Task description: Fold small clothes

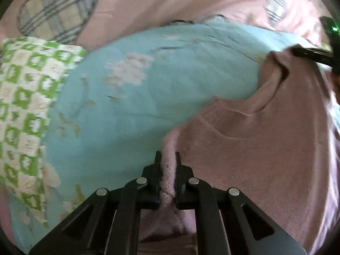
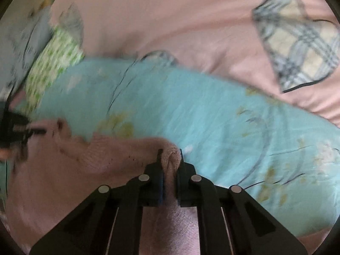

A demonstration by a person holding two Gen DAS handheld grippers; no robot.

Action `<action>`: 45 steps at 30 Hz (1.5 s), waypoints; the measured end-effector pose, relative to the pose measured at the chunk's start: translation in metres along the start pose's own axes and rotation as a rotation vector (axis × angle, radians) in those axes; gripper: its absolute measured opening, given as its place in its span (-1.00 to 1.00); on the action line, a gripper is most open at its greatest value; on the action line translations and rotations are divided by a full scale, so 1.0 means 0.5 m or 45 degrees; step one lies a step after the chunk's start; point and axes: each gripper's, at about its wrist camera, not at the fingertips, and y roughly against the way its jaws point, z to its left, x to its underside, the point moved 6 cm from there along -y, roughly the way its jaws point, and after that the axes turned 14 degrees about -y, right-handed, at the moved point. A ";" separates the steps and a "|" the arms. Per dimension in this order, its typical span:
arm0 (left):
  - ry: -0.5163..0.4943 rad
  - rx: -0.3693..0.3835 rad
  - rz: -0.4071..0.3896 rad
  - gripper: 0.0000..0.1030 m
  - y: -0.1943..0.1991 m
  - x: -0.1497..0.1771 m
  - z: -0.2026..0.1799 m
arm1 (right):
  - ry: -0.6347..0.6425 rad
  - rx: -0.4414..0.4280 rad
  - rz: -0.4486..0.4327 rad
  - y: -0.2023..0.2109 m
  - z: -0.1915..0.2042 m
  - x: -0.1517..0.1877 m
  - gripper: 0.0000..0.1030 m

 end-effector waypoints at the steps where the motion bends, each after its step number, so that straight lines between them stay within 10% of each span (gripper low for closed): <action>1: 0.034 -0.030 0.014 -0.88 -0.008 0.006 0.010 | -0.034 0.022 -0.011 -0.005 -0.013 -0.006 -0.83; 9: 0.177 -0.052 0.057 -0.68 -0.056 0.031 -0.016 | -0.164 0.089 0.065 -0.072 -0.053 0.030 -0.72; 18: 0.276 0.047 -0.088 -0.20 0.087 0.057 -0.081 | -0.367 -0.013 -0.065 0.180 -0.161 0.103 -0.12; 32: 0.191 0.185 -0.037 0.07 0.102 0.054 -0.283 | -1.135 0.388 -0.245 0.441 -0.630 0.355 -0.11; 40: 0.194 0.236 0.025 0.08 0.054 0.068 -0.333 | -1.463 0.320 -0.389 0.443 -0.732 0.369 -0.10; 42: 0.188 0.231 0.027 0.08 0.053 0.071 -0.337 | -1.409 0.322 -0.401 0.433 -0.727 0.345 -0.29; 43: 0.186 0.235 0.025 0.08 0.057 0.072 -0.339 | -1.386 0.321 -0.388 0.425 -0.719 0.333 -0.81; 45: 0.188 0.245 0.016 0.08 0.065 0.077 -0.341 | -1.314 0.288 -0.405 0.436 -0.688 0.316 -0.85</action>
